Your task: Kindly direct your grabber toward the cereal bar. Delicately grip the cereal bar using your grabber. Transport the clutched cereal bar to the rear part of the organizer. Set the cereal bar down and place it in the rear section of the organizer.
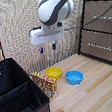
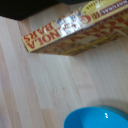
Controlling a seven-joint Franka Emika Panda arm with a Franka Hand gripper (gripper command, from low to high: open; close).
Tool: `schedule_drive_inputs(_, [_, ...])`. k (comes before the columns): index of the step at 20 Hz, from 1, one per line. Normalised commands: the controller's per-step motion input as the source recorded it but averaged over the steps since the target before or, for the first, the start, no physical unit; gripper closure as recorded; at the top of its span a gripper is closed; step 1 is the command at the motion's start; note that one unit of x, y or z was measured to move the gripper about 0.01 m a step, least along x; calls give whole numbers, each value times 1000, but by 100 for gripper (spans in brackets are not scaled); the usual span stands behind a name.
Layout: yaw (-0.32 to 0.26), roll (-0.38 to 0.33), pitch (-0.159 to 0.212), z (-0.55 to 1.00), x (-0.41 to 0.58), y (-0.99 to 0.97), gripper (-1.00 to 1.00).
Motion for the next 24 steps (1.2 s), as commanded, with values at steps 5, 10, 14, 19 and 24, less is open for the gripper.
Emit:
schedule_drive_inputs(5, [45,-144,2,-210,-62,545,-100])
schedule_drive_inputs(10, [115,-97,2,-353,-34,346,-100])
schedule_drive_inputs(14, [214,-65,0,-376,-16,196,-100])
schedule_drive_inputs(19, [254,-56,0,-299,-5,33,-100])
schedule_drive_inputs(24, [278,-29,0,-198,0,-124,-100])
